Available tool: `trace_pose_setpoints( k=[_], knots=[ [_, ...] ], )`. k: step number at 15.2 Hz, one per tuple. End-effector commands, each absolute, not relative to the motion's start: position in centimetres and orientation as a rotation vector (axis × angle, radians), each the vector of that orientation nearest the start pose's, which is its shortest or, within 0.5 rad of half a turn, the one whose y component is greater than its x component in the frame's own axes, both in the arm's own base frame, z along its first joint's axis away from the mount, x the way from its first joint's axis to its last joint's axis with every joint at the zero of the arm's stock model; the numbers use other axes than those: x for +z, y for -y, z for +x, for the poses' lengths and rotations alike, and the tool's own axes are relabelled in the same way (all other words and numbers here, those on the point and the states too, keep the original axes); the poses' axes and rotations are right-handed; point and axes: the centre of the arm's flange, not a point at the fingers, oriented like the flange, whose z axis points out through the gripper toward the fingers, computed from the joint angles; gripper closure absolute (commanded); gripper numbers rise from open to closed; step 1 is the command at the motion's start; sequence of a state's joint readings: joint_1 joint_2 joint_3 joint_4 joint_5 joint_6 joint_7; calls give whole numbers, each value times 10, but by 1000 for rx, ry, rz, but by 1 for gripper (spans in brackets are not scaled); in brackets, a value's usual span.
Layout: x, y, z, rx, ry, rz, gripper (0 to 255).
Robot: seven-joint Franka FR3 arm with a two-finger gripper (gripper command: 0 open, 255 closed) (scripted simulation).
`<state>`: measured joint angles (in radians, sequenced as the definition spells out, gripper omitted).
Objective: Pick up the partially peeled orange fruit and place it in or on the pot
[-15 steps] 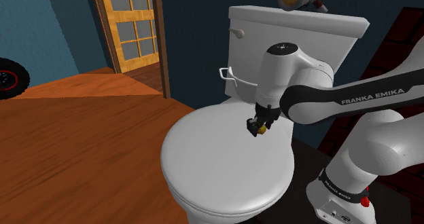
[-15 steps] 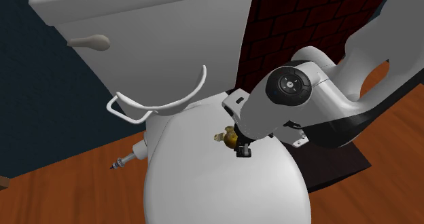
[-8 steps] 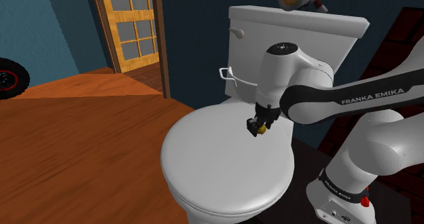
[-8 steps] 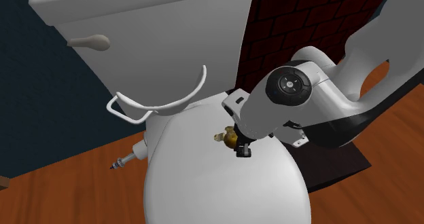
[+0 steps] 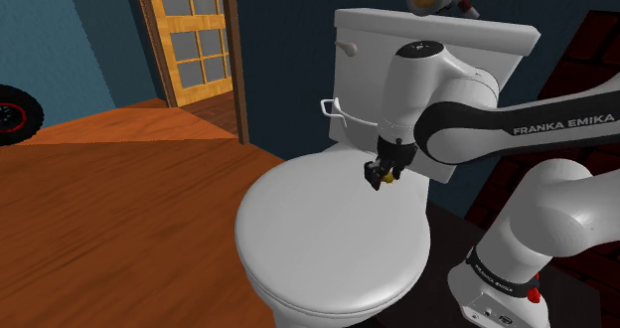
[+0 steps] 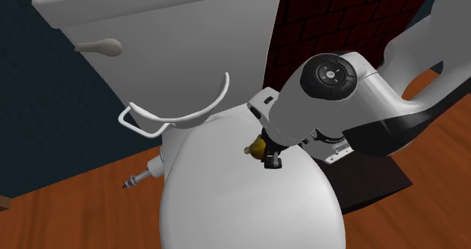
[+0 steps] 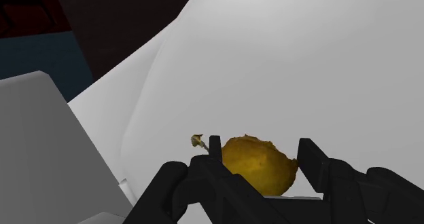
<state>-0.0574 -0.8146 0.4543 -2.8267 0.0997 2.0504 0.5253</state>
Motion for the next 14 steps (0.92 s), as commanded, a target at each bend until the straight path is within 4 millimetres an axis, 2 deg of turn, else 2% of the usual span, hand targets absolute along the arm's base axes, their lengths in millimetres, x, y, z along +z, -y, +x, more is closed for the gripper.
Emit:
trace_pose_setpoints(
  k=[1, 14],
  knots=[
    [407, -106, 287, -142, -516, -3320, 255],
    [475, -106, 287, -142, -516, -3320, 255]
  ],
)
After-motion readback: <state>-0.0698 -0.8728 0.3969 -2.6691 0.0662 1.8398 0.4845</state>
